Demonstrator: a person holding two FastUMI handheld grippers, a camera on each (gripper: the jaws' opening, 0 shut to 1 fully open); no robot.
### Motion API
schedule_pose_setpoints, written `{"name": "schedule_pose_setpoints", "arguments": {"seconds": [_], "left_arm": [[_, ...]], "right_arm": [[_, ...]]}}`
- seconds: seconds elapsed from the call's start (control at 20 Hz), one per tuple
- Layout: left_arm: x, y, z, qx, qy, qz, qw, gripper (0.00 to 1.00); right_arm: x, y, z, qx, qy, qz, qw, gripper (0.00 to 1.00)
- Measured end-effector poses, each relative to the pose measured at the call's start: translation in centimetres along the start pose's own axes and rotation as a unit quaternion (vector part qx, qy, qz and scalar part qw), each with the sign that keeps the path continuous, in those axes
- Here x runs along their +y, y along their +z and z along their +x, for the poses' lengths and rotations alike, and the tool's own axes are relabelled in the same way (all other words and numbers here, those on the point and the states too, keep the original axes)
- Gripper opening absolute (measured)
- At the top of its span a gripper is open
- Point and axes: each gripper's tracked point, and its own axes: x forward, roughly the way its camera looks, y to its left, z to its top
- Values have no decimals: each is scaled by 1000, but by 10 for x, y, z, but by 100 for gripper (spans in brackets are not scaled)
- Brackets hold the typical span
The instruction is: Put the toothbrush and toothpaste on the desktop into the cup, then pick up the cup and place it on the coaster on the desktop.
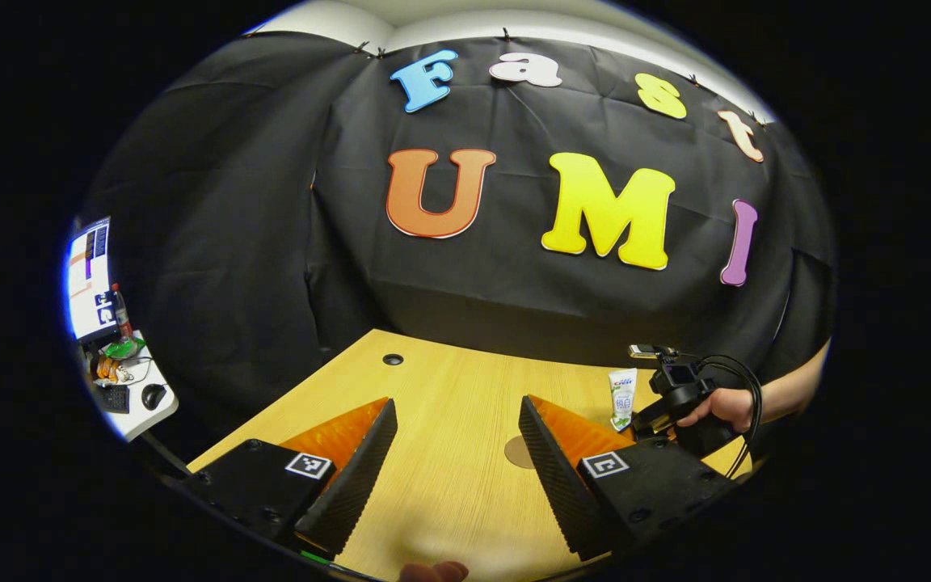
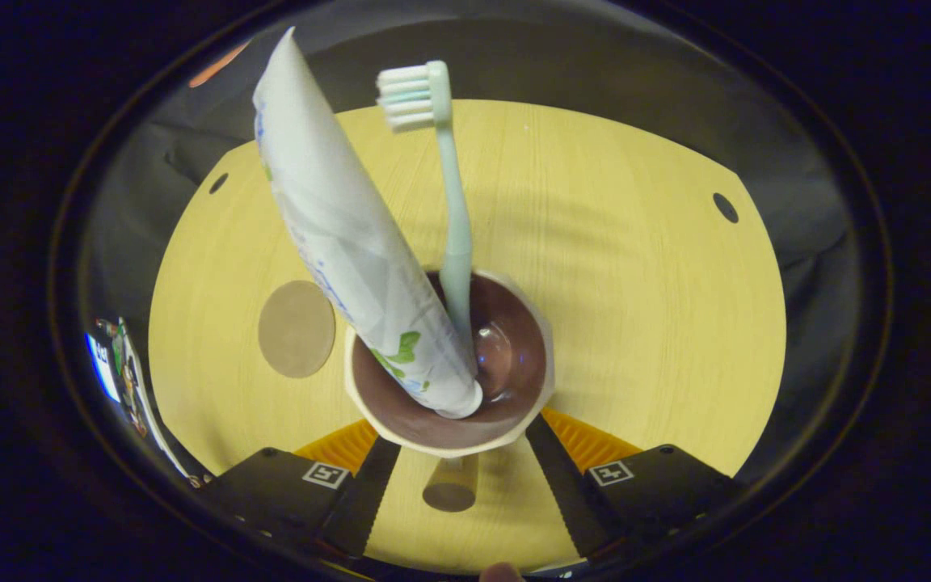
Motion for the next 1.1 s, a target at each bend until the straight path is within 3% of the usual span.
{"name": "schedule_pose_setpoints", "arguments": {"seconds": [0.05,0.15,0.3,0.35,0.4,0.75,1.1], "left_arm": [[0,-1,0,2,2,-1,1000,96],[1,-1,-2,4,4,-1,1000,96],[-1,-3,-5,8,8,-2,1000,96],[-1,-4,-5,9,8,-3,1000,96],[-1,-5,-7,11,9,-5,1000,96],[-2,-12,-21,17,10,-11,1000,96],[6,-14,-34,16,15,-16,1000,96]], "right_arm": [[0,-2,3,5,2,-1,1000,89],[-1,-4,6,14,0,-1,1000,76],[2,-7,6,23,9,11,1000,46],[0,-9,9,28,5,18,999,48],[0,-8,9,27,5,20,999,31],[0,-9,6,27,-9,2,1000,21],[13,3,-8,3,-6,-17,1000,20]]}}
